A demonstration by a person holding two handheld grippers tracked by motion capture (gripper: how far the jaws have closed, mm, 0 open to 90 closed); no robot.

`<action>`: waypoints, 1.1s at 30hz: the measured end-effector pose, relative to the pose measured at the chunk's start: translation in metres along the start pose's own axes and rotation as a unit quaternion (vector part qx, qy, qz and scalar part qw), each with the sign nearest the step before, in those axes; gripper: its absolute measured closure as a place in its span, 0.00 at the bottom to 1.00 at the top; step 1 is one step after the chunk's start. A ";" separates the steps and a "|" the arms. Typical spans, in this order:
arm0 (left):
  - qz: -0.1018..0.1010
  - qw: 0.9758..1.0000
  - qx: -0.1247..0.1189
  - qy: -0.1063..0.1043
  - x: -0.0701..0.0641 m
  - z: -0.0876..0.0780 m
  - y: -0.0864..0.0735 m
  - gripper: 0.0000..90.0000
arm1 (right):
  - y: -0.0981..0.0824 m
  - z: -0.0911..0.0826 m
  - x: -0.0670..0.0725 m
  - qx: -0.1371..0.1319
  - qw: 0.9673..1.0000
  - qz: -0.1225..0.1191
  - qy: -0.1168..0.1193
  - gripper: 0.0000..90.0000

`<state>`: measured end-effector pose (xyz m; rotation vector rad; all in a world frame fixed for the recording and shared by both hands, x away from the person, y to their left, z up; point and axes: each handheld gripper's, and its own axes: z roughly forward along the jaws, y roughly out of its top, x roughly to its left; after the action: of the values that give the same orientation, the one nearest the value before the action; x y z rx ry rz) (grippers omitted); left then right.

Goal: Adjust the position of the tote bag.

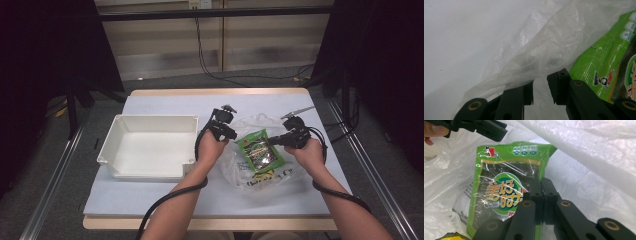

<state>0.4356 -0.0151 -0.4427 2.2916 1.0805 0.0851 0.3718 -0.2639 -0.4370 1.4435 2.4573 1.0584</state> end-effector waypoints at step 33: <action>0.032 0.994 0.021 -0.101 -0.017 -0.015 0.006 0.41 | -0.002 -0.009 0.005 -0.027 1.000 -0.014 0.009 1.00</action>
<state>0.4238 -0.0235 -0.4242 2.3143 0.9139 -0.1429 0.3640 -0.2650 -0.4305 1.3857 2.4339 1.1263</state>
